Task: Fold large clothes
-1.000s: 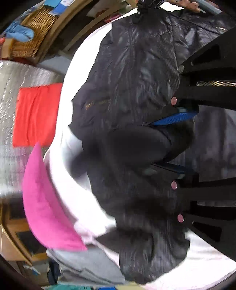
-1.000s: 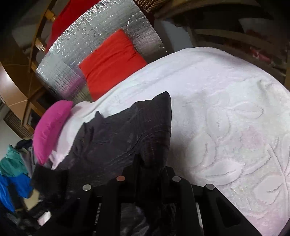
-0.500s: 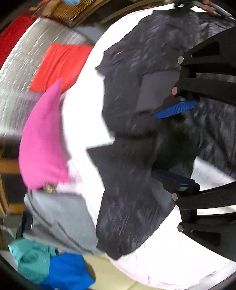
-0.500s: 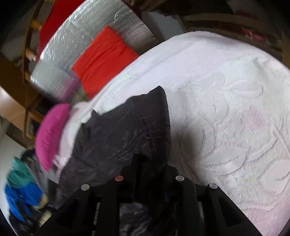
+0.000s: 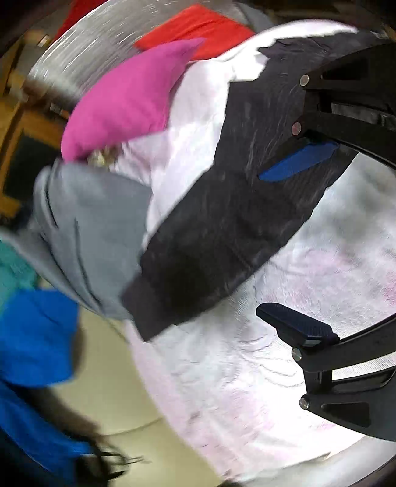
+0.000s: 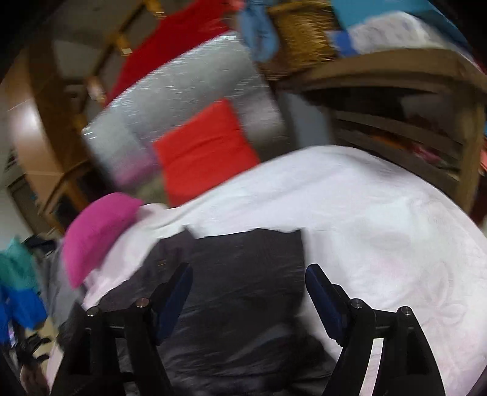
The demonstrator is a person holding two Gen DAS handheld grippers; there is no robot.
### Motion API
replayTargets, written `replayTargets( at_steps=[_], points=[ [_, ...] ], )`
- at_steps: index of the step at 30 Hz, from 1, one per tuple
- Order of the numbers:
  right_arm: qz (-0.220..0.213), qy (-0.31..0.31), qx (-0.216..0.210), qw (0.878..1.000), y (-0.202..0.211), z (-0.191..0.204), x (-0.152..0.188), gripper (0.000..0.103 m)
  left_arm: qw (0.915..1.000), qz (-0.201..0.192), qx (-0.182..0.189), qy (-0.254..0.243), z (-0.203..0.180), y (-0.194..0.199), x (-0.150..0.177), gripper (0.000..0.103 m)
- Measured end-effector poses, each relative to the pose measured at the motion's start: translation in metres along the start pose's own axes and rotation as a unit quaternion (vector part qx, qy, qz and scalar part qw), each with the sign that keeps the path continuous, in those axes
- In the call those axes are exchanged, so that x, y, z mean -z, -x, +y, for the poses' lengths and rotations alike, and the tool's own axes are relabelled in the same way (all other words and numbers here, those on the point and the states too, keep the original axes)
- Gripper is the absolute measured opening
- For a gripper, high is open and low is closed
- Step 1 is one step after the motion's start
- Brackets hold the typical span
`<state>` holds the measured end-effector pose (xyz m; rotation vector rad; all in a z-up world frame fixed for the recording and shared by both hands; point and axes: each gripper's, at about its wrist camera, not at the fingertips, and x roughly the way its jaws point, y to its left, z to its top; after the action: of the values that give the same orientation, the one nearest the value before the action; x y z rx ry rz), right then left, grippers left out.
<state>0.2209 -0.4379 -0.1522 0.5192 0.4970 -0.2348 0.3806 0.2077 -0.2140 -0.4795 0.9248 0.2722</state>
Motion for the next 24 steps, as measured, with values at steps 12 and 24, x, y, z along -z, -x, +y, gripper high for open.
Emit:
replayTargets(
  at_steps=[12,24],
  points=[
    [0.095,0.073,-0.082,0.989,-0.04,0.078,0.053,0.08,0.9861,0.004,0.088,0.141,0.071,-0.045,-0.029,0.081],
    [0.11,0.037,-0.07,0.991,-0.055,0.058,0.049,0.08,0.987,0.04,0.095,0.124,0.058,-0.089,-0.035,0.037]
  ],
)
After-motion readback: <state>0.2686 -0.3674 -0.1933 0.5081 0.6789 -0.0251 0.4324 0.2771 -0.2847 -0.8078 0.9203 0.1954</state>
